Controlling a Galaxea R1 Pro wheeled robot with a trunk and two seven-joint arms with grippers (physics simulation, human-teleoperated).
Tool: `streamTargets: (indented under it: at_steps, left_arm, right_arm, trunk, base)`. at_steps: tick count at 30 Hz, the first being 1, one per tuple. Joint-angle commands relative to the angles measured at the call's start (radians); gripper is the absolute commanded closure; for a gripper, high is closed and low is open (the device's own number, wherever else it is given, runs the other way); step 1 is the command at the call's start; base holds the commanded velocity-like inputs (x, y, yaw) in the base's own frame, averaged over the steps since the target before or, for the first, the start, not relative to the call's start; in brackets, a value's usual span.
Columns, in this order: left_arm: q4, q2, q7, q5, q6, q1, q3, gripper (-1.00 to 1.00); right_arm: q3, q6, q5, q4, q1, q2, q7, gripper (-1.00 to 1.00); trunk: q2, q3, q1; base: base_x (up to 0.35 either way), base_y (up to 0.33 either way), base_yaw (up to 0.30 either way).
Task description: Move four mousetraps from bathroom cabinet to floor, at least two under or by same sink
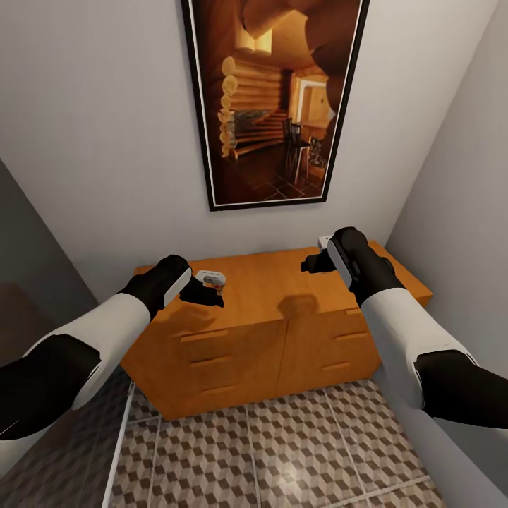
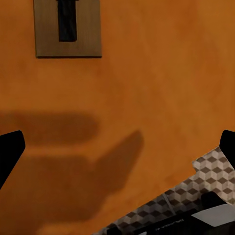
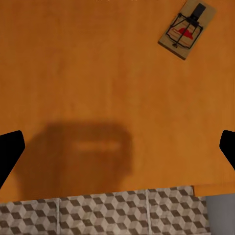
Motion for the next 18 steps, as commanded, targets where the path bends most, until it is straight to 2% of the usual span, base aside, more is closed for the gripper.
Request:
streamTargets:
  at_steps: [1, 6, 13, 18]
  left_arm:
    - [0.0, 0.001, -0.005, -0.001, 0.002, -0.001, -0.006, -1.0]
    - [0.0, 0.0, -0.006, -0.011, 0.002, -0.001, -0.006, -1.0]
    - [-0.002, -0.002, -0.008, -0.022, 0.002, -0.001, -0.006, -1.0]
    - [-0.002, -0.002, -0.009, -0.023, 0.003, -0.001, -0.006, -1.0]
  right_arm:
    - [0.002, 0.004, 0.0, -0.001, -0.001, 0.0, 0.001, -1.0]
    - [0.002, 0.004, 0.0, -0.001, -0.001, 0.0, 0.001, -1.0]
    - [0.002, 0.004, 0.0, -0.001, -0.001, 0.0, 0.001, -1.0]
    - [0.002, 0.004, 0.0, -0.002, -0.001, 0.0, 0.001, -1.0]
  trunk:
    - [-0.002, -0.002, 0.0]
    - [-0.002, -0.002, 0.0]
    - [-0.002, -0.002, 0.0]
    - [-0.002, -0.002, 0.0]
  base:
    - [0.027, 0.0, 0.002]
    - [0.129, 0.009, 0.001]
    - [0.253, 0.032, 0.0]
    - [0.1, 0.009, 0.0]
